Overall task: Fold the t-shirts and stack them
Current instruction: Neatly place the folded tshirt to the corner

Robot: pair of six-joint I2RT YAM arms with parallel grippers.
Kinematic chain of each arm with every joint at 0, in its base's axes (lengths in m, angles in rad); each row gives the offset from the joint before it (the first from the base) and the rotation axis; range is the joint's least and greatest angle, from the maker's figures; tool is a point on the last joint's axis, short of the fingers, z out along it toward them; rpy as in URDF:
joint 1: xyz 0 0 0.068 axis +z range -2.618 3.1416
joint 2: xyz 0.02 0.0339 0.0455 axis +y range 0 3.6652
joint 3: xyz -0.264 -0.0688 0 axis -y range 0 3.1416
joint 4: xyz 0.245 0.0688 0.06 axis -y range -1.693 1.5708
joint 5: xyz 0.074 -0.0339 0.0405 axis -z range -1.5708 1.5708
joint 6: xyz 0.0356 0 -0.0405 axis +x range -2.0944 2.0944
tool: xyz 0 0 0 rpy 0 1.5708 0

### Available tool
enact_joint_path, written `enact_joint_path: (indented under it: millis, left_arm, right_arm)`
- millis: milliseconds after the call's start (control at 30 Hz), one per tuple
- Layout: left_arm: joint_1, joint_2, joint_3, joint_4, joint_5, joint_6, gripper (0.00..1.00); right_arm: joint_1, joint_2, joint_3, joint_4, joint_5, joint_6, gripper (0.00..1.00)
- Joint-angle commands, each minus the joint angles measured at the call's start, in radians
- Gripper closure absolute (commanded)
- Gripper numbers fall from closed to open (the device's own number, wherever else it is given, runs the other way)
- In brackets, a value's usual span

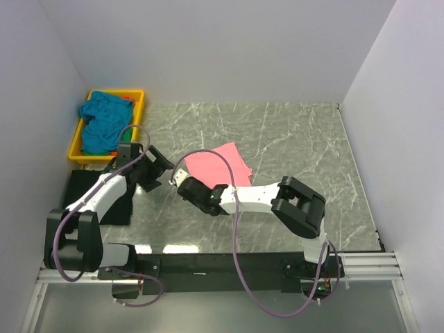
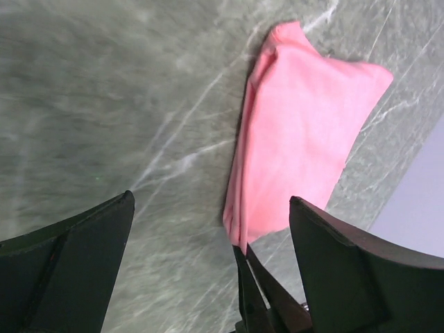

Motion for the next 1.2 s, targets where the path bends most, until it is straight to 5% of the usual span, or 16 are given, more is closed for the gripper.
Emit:
enact_joint_path:
  millis: [0,600,1167]
  left_arm:
    - [-0.047,0.041,-0.025,0.099,0.012,-0.077,0.01]
    - [-0.203,0.299,-0.022,0.354,0.041,-0.288,0.00]
    - [-0.242,0.308,-0.083,0.411,0.023,-0.369,0.04]
  right_arm:
    - [-0.015,-0.084,-0.020,0.073,-0.025,0.041,1.00]
    - [-0.089,-0.175,-0.089,0.108,-0.123,0.150,1.00]
    - [-0.179,-0.255,-0.092,0.116,-0.224,0.246,1.00]
